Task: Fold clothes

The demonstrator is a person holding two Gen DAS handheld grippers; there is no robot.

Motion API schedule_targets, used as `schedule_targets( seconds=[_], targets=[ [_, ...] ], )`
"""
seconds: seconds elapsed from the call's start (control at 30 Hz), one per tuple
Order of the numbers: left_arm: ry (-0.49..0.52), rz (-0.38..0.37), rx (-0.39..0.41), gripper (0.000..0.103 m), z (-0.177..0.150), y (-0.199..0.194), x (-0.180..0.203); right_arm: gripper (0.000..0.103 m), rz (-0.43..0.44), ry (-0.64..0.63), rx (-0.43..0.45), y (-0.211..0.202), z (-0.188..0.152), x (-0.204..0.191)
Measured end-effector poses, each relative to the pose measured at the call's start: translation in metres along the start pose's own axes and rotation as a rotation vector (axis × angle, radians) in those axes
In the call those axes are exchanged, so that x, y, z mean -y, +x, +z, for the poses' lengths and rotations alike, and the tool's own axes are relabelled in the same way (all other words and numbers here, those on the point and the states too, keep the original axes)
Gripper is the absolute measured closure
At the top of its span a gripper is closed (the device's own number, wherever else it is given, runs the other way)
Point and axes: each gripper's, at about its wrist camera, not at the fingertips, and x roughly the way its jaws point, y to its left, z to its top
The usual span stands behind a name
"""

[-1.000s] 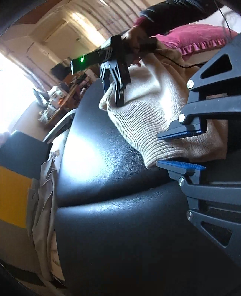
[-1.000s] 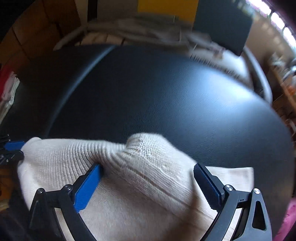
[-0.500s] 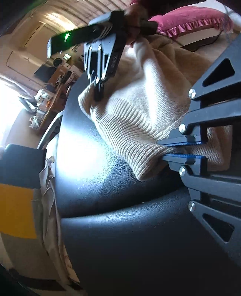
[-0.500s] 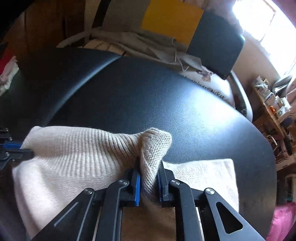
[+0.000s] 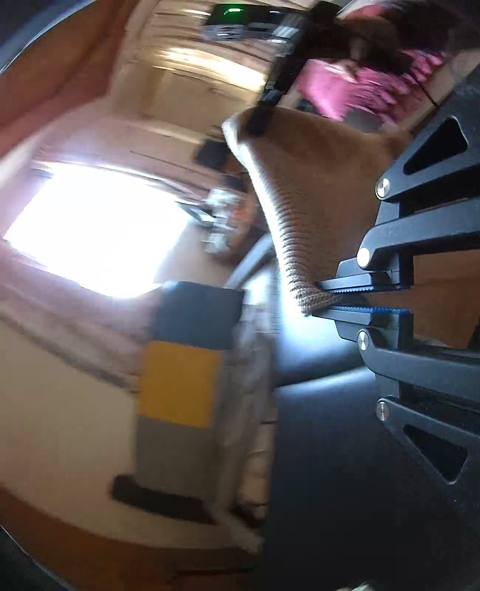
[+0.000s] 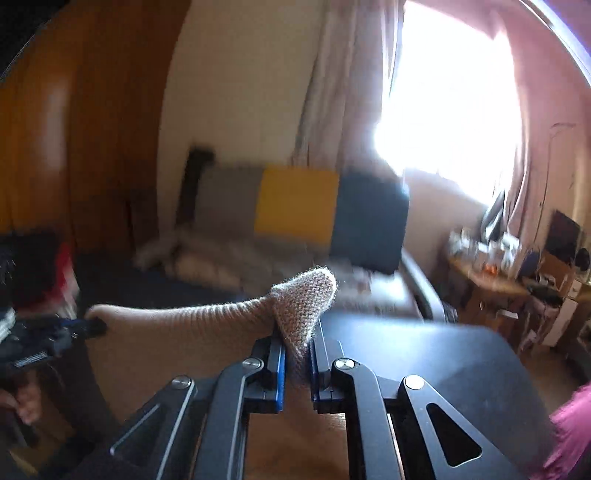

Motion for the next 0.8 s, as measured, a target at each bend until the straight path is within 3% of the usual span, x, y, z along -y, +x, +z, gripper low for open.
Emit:
schedule_targets(
  seconds=[0.07,0.23,0.3,0.37,0.47,0.6,0.73,0.8],
  targets=[
    [0.034,0.022,0.122,0.099,0.032,-0.035,0.007,0.093,0.007,-0.004,0.09,-0.034,0.018,-0.011],
    [0.12,0.066,0.306,0.099,0.098,-0.086,0.027,0.093,0.034,0.004,0.288,-0.077,0.065,-0.032],
    [0.145,0.099,0.332,0.099,0.117,-0.085,0.032,0.093,0.03,0.016,0.331,-0.073,0.08,-0.038],
    [0.164,0.137,0.333,0.099,0.129,-0.073,0.031,0.093,0.03,0.031,0.3,-0.041,0.088,-0.037],
    [0.181,0.23,0.255,0.099,0.136,-0.02,0.011,0.093,0.025,0.053,0.247,0.01,0.099,-0.036],
    [0.181,0.331,0.041,0.098,0.115,0.088,-0.041,0.093,-0.037,0.085,0.082,0.117,0.087,-0.024],
    [0.211,0.412,-0.24,0.096,0.056,0.207,-0.086,0.09,-0.096,0.105,-0.087,0.217,0.057,-0.003],
    [0.2,0.427,-0.326,0.096,0.028,0.232,-0.101,0.082,-0.085,0.134,-0.212,0.269,0.031,0.012]
  ],
)
